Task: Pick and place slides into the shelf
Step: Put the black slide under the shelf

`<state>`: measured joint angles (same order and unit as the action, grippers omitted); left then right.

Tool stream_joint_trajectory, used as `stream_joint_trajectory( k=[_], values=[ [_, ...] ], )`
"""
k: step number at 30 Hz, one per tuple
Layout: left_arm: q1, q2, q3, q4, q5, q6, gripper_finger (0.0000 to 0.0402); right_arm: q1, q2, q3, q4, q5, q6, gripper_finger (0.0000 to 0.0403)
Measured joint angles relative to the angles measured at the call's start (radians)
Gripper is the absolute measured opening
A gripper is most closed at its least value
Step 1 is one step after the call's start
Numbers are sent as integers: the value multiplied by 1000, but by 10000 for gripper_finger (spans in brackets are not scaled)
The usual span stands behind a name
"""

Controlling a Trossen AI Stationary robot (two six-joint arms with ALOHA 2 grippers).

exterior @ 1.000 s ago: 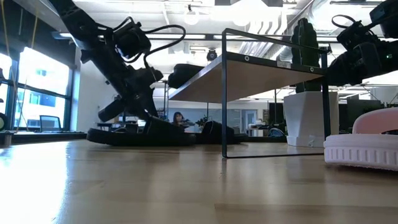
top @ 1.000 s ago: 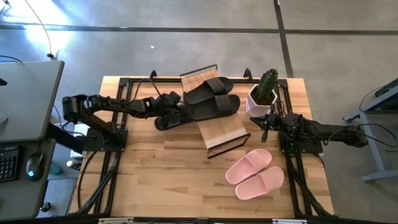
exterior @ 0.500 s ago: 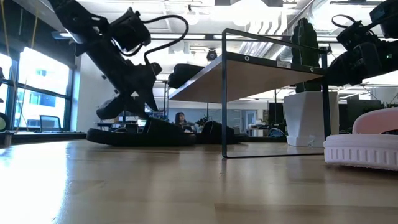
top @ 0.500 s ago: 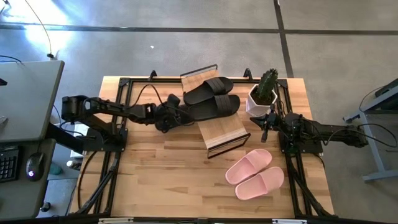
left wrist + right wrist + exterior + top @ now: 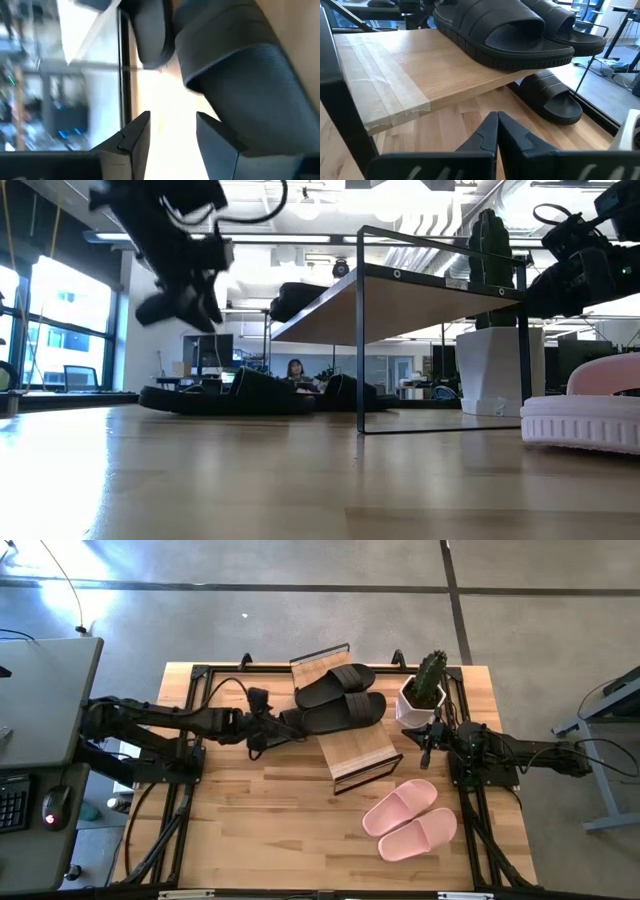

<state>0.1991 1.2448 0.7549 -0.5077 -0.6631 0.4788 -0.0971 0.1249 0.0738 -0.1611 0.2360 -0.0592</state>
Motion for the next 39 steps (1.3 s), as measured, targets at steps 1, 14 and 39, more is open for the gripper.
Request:
stream_joint_trajectory(
  k=[1, 14, 39],
  values=[
    [-14, -3, 32, -72, -5, -79, 136, 0, 0, 0, 0, 0, 5, 0],
    [-43, 16, 264, -706, 376, -1148, 13, 0, 7, 0, 0, -3, 10, 0],
    [162, 17, -203, -165, 555, -1224, 6, 0, 8, 0, 0, -8, 26, 0]
  ],
)
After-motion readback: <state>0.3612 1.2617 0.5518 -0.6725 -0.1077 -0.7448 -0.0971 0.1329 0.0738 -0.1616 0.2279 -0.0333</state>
